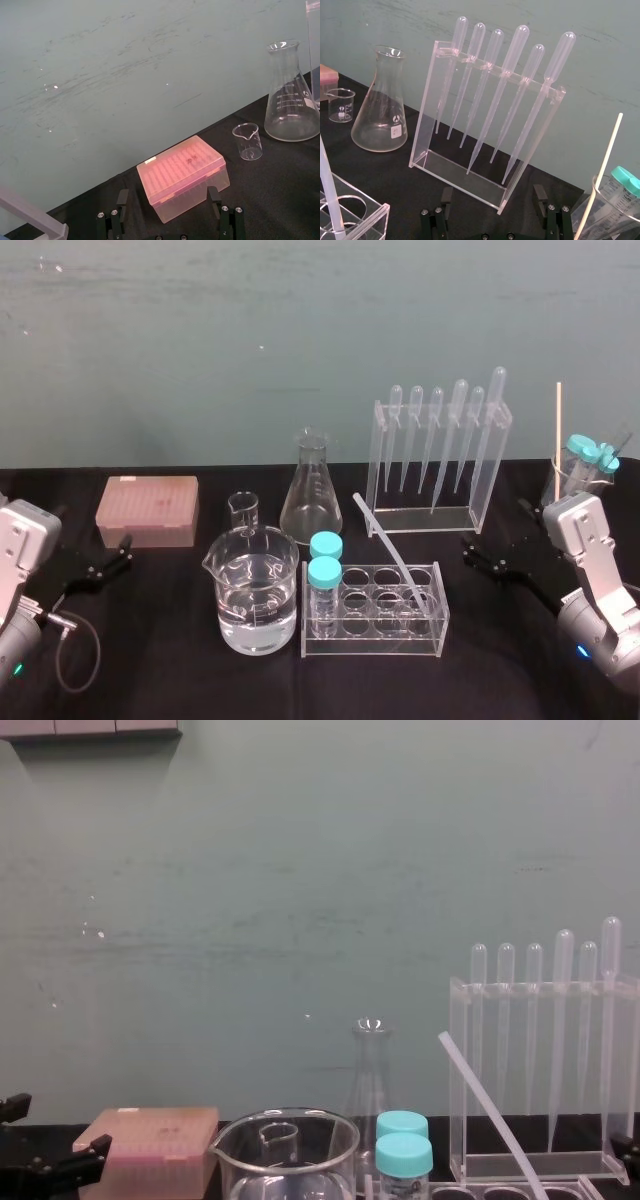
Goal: Pick up the stirring rod with one hand, then place it down.
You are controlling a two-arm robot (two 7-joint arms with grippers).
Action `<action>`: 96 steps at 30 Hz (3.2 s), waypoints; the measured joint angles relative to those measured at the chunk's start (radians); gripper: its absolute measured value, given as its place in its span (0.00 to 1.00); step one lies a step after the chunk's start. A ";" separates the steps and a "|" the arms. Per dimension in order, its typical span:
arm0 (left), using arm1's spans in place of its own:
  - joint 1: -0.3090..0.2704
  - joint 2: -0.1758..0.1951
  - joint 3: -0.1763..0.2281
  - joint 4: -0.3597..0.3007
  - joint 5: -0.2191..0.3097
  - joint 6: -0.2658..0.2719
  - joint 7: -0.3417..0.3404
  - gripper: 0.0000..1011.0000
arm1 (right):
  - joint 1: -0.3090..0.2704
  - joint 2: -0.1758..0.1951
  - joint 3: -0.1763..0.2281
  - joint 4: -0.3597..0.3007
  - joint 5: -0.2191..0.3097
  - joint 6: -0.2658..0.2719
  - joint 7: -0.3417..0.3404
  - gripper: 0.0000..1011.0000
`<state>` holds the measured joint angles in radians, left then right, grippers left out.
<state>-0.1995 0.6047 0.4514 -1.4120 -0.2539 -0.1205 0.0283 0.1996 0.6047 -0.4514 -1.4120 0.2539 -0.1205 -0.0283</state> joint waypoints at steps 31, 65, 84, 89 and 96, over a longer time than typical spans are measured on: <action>0.000 0.000 0.000 0.000 0.000 0.000 0.000 0.99 | 0.000 0.000 0.000 0.000 0.000 0.000 0.000 0.99; 0.000 0.000 0.000 0.000 0.000 0.000 0.000 0.99 | -0.006 -0.010 0.017 -0.001 -0.019 -0.038 0.000 0.99; 0.000 0.000 0.000 0.000 0.000 0.000 0.000 0.99 | 0.065 -0.074 -0.014 -0.062 -0.231 -0.422 0.033 0.99; 0.000 0.000 0.000 0.000 0.000 0.000 0.000 0.99 | 0.102 -0.082 -0.052 -0.054 -0.120 -0.408 0.182 0.99; 0.000 0.000 0.000 0.000 0.000 0.000 0.000 0.99 | 0.151 -0.085 -0.074 -0.023 0.095 -0.200 0.390 0.99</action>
<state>-0.1996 0.6047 0.4514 -1.4120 -0.2539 -0.1205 0.0283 0.3501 0.5194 -0.5250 -1.4351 0.3488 -0.3205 0.3613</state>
